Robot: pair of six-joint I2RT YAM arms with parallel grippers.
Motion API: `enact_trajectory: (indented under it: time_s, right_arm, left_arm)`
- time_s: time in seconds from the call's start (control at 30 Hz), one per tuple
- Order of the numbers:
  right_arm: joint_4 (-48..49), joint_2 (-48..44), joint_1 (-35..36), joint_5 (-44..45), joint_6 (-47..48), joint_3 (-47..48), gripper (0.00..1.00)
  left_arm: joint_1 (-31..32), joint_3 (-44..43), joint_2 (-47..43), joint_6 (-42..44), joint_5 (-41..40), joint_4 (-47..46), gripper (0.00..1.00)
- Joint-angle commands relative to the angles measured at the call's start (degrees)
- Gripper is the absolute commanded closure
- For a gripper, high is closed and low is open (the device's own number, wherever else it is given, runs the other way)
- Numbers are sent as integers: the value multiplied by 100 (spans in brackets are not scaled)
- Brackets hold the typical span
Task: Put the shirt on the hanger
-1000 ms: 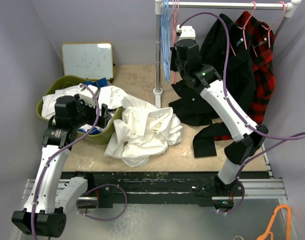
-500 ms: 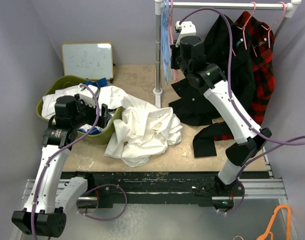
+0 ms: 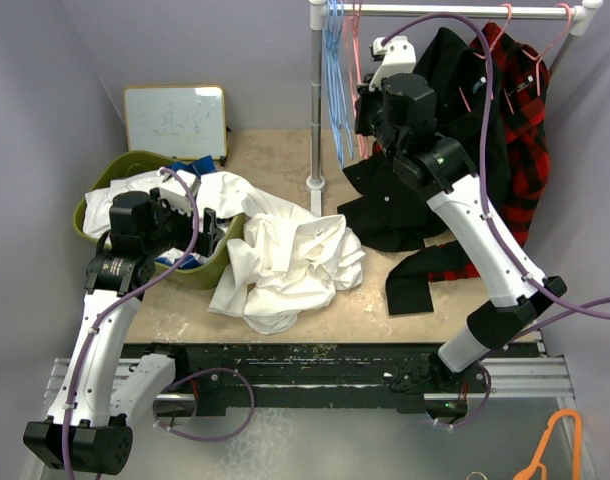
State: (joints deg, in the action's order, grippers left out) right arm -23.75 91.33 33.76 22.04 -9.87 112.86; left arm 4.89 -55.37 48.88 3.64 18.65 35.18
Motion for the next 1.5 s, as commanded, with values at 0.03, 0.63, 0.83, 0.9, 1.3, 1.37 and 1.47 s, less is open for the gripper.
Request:
enact_trajectory:
  time_s: [0.03,0.63,0.83,0.9,1.3,1.37,1.47]
  right_arm:
    - [457,-318,19,420,-26,-194,100]
    - [719,-814,-898,-511,-575,-715,19]
    - [705,-555,-1012,-685,-541,-497,37]
    - [718,-470,-1012,-848,-582,-473,44]
    - [468,-214,-1005,-1656,-668,-444,47]
    - [476,-235,-1003,-1697,-680,-497,47]
    - [476,-283,-1003,-1780,-717,-516,47]
  left_arm:
    - [-58,33,-46,24,162,-263,1]
    - [-90,32,-111,12,261,-208,1]
    - [-102,36,-107,25,340,-213,1]
    - [-110,40,-114,33,341,-208,1]
    - [-154,75,-139,44,374,-210,1]
    - [-155,76,-127,49,391,-208,1]
    - [-155,83,-123,48,407,-221,1]
